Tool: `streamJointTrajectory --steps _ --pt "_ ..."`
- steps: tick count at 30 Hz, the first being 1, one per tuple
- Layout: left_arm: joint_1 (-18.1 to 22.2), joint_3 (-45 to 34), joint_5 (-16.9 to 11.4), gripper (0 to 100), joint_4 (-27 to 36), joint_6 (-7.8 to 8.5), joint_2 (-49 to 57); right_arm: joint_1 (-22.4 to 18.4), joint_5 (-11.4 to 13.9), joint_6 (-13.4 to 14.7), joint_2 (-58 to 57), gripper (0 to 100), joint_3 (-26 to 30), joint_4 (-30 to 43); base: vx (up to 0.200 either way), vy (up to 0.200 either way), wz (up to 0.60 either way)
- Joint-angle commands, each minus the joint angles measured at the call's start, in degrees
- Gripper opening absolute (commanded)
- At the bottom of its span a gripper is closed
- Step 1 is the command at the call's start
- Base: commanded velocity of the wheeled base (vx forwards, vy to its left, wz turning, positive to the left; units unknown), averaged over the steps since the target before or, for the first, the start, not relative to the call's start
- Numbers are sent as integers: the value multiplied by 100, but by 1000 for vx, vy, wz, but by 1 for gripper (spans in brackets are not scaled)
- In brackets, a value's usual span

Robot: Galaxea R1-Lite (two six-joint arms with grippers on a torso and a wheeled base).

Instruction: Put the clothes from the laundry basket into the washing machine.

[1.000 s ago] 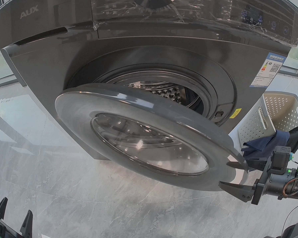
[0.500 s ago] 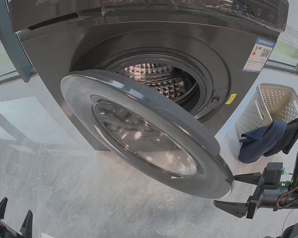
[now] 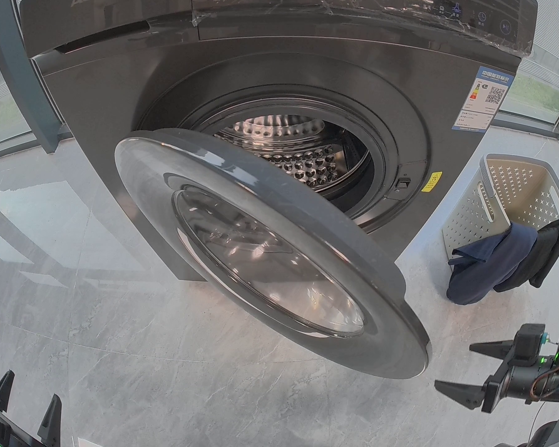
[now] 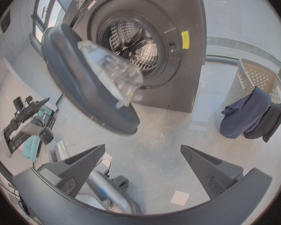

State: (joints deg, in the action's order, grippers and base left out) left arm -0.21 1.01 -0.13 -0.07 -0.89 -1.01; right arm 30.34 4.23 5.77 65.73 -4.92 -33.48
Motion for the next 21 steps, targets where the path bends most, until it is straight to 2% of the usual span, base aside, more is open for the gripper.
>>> streamJointTrajectory --steps 1,4,9,11,15,17,21 --pt "3 -101 -4 100 -1 10 84 -362 -1 12 397 100 -650 -19 -200 0 0" --pt "3 -101 -13 100 -1 1 84 -345 -10 39 880 100 -1151 -54 -200 0 0" --pt "-6 -101 -13 100 -1 -8 84 -160 -10 56 1557 100 -1661 -63 0 0 0" --pt "3 -92 -13 100 -10 -16 84 -81 -10 65 1618 100 -1687 -63 0 0 0" --pt "3 -101 -13 100 -10 -16 84 613 -28 91 1636 100 -1555 -54 0 0 0" --pt "-6 -92 -13 100 -1 -16 84 807 -98 100 1566 100 -1388 -63 0 0 0" --pt "-6 -101 -4 100 -1 -8 84 736 -142 109 1399 100 -1424 -63 0 0 0"
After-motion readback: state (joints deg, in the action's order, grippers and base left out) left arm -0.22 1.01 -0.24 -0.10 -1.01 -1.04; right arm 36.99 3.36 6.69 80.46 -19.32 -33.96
